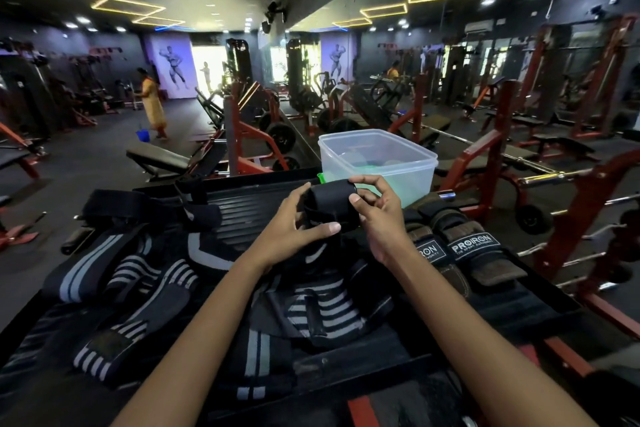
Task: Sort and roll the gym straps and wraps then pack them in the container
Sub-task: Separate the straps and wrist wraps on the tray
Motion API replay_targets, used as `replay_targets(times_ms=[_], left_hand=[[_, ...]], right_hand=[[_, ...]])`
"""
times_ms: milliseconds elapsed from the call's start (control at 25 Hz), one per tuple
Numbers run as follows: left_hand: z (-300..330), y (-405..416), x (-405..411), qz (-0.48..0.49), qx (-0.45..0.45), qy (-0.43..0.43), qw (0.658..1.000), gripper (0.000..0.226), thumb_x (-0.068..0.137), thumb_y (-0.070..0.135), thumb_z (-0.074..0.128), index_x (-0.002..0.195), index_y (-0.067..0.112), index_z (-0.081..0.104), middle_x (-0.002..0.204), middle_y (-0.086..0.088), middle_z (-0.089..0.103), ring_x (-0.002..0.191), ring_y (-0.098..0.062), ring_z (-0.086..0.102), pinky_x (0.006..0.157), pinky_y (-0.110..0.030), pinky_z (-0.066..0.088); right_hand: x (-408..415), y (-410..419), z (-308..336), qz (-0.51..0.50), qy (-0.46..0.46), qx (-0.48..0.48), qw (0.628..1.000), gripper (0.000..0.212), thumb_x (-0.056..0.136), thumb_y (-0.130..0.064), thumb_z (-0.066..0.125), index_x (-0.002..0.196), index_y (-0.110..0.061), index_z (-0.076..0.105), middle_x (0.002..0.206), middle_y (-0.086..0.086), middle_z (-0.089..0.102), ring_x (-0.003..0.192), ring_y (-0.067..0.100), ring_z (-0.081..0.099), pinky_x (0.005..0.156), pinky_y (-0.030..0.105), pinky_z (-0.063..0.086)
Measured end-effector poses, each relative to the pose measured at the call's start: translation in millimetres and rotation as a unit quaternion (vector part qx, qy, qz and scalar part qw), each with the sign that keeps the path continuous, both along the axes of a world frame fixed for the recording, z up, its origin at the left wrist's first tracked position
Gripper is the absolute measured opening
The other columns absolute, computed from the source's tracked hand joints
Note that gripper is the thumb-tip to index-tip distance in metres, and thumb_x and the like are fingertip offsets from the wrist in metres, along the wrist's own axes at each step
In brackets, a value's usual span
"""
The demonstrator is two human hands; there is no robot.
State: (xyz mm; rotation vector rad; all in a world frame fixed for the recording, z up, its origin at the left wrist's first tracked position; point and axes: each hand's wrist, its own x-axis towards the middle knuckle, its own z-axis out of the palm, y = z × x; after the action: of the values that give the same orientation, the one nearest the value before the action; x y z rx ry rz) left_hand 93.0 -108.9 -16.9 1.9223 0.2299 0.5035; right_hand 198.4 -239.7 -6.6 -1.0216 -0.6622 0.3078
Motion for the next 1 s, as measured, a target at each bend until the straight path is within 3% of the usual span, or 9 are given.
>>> replay_targets(times_ms=[80,160,440,600,720,880,1000], left_hand=[[-2.4,-5.7,2.5,-0.006,-0.031,-0.012,0.999,0.097,0.046,0.06,0.088,0.13,0.046,0.04,0.14,0.001,0.051,0.122,-0.018,0.056,0.107,-0.042,0.043],[-4.4,-9.5,0.6,-0.006,-0.04,-0.018,0.999,0.102,0.044,0.061,0.088,0.133,0.043,0.042,0.139,0.0,0.052,0.121,-0.019,0.057,0.105,-0.044,0.045],[-1.3,-22.8,-24.4,0.037,-0.044,-0.037,0.998,0.099,0.057,0.048,0.084,0.143,0.03,0.038,0.133,0.005,0.058,0.121,-0.016,0.057,0.108,-0.043,0.042],[2.9,-17.9,-48.3,0.062,-0.076,-0.043,0.994,0.091,0.062,0.046,0.084,0.141,0.033,0.041,0.126,0.004,0.064,0.119,-0.014,0.059,0.108,-0.043,0.042],[7.2,-11.6,-75.7,0.089,-0.085,-0.06,0.991,0.082,0.07,0.035,0.084,0.14,0.029,0.042,0.121,0.012,0.063,0.116,-0.01,0.06,0.106,-0.041,0.044],[7.3,9.9,-122.1,0.145,-0.084,-0.074,0.983,0.085,0.061,0.044,0.084,0.135,0.031,0.045,0.129,0.005,0.06,0.118,-0.012,0.058,0.1,-0.037,0.048],[7.8,27.8,-158.1,0.177,-0.088,-0.088,0.976,0.086,0.064,0.036,0.087,0.137,0.026,0.043,0.131,0.0,0.057,0.116,-0.01,0.058,0.09,-0.02,0.05]], right_hand=[[-0.8,-7.9,-1.9,0.0,0.0,0.012,1.0,0.031,0.09,0.015,0.048,0.098,-0.012,0.059,0.084,0.011,0.068,0.081,0.017,0.064,0.079,0.028,0.052],[-2.0,-13.5,-2.3,0.007,0.011,0.023,1.0,0.031,0.09,0.016,0.047,0.099,-0.012,0.059,0.085,0.011,0.068,0.082,0.018,0.064,0.081,0.029,0.052],[-19.3,-10.9,5.1,0.038,0.043,0.053,0.997,0.033,0.089,0.018,0.045,0.096,-0.011,0.059,0.073,0.005,0.069,0.07,0.013,0.066,0.069,0.023,0.055],[-34.2,1.7,8.6,0.071,0.058,0.061,0.994,0.024,0.085,0.01,0.055,0.094,-0.011,0.061,0.078,0.012,0.062,0.073,0.018,0.061,0.072,0.029,0.049],[-58.4,17.8,13.9,0.112,0.065,0.057,0.99,0.022,0.087,0.009,0.052,0.094,-0.01,0.06,0.08,0.009,0.06,0.07,0.012,0.062,0.066,0.022,0.05],[-105.7,48.0,21.1,0.171,0.078,0.052,0.981,0.024,0.088,0.012,0.049,0.093,-0.009,0.06,0.08,0.006,0.062,0.07,0.009,0.064,0.064,0.02,0.052],[-139.6,73.6,19.6,0.213,0.074,0.024,0.974,0.025,0.088,0.011,0.051,0.095,-0.012,0.061,0.085,0.007,0.06,0.079,0.014,0.063,0.073,0.026,0.049]])
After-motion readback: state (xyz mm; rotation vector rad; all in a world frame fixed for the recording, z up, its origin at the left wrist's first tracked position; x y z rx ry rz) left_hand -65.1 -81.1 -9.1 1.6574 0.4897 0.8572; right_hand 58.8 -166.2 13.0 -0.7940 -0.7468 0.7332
